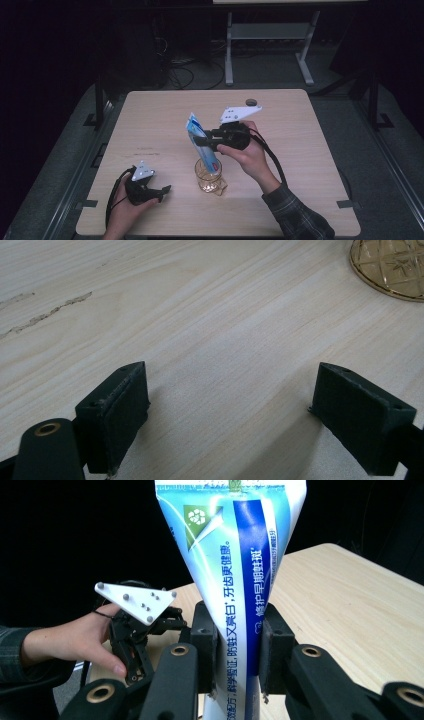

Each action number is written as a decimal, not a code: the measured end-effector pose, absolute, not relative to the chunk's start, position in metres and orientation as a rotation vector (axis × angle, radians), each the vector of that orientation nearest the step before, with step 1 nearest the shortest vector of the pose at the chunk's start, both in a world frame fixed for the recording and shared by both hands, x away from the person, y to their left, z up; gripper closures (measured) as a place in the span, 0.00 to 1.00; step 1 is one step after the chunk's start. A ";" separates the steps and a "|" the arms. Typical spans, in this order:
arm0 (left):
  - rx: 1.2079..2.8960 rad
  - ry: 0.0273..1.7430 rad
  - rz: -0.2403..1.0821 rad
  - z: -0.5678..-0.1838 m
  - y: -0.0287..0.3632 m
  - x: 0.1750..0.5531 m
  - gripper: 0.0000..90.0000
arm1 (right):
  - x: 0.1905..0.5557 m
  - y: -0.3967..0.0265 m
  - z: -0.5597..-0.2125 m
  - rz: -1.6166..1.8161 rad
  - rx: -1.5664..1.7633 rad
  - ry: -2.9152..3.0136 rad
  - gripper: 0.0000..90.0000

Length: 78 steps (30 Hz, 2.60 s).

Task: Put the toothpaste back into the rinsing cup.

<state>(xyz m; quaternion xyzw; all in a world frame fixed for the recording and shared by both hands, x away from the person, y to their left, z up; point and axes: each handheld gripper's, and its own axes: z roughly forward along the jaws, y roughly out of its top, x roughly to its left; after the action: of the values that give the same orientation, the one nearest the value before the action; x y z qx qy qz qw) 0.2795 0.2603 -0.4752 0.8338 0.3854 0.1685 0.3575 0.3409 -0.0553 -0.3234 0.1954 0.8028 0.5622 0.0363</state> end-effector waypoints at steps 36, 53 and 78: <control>2.150 0.996 0.435 -0.475 0.260 0.279 0.15 | 0.338 -0.049 -0.366 1.612 0.630 2.570 0.81; 2.150 0.995 0.437 -0.475 0.260 0.279 0.15 | 0.335 -0.051 -0.373 1.575 0.625 2.589 0.80; 2.150 0.995 0.436 -0.475 0.260 0.279 0.15 | 0.331 -0.064 -0.373 1.595 0.657 2.558 0.48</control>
<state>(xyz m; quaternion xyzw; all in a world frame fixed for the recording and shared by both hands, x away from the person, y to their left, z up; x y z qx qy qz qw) 0.2794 0.2602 -0.4754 0.8333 0.3857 0.1691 0.3581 0.3310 -0.0642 -0.3732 0.2130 0.8289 0.5166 0.0280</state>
